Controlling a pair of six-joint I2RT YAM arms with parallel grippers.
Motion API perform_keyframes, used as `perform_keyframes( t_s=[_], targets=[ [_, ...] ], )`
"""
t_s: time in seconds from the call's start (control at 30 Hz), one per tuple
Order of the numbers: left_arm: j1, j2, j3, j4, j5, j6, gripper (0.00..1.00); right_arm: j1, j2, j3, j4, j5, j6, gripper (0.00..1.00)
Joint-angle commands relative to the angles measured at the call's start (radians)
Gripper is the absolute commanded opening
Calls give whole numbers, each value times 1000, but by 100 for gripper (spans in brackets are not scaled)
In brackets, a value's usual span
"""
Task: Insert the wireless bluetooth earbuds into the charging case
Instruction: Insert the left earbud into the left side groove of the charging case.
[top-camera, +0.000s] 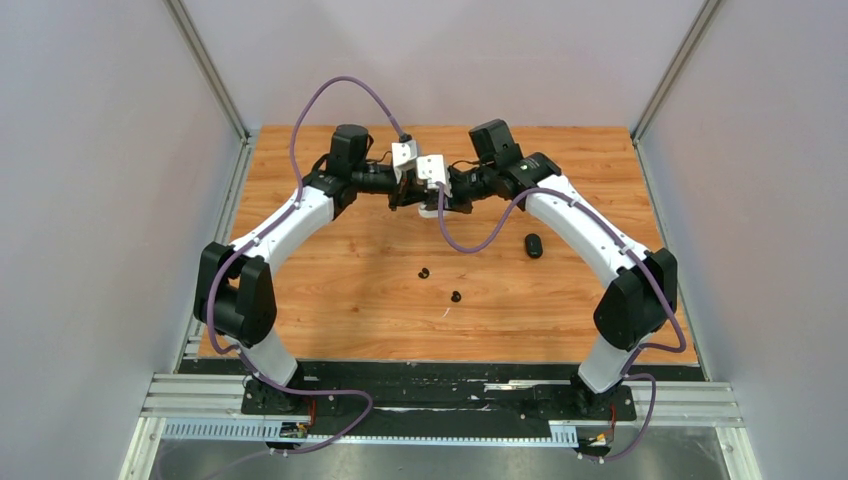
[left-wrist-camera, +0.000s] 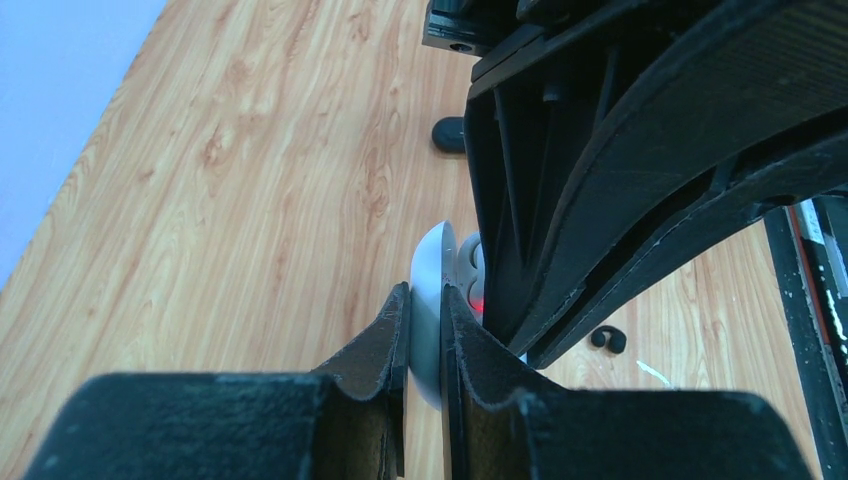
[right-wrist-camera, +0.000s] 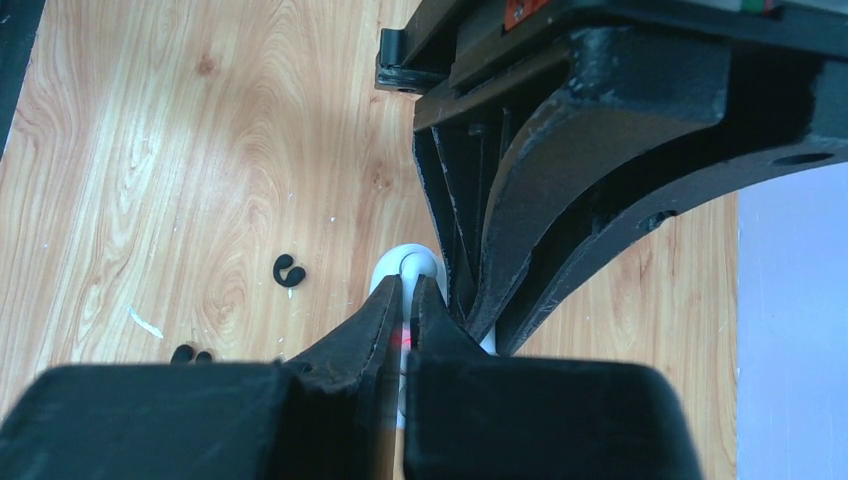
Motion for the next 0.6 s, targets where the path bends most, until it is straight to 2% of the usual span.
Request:
perform_keyframes(
  t_s=[0.0,0.13,0.3,0.57],
  targets=[
    [-5,-54,-3,37,30,22,0,9,8,-10,8,10,-10,3],
    [-10,-61,-7,21,35,49,0,14,12,-11,12,20,-11,8],
    [-16,-66,-13,0,31,66,0,25,-6,-13,45,34,-5,20],
    [-16,-64,-15,9,20,54,0,30,-39,-16,71,52,10,23]
  ],
)
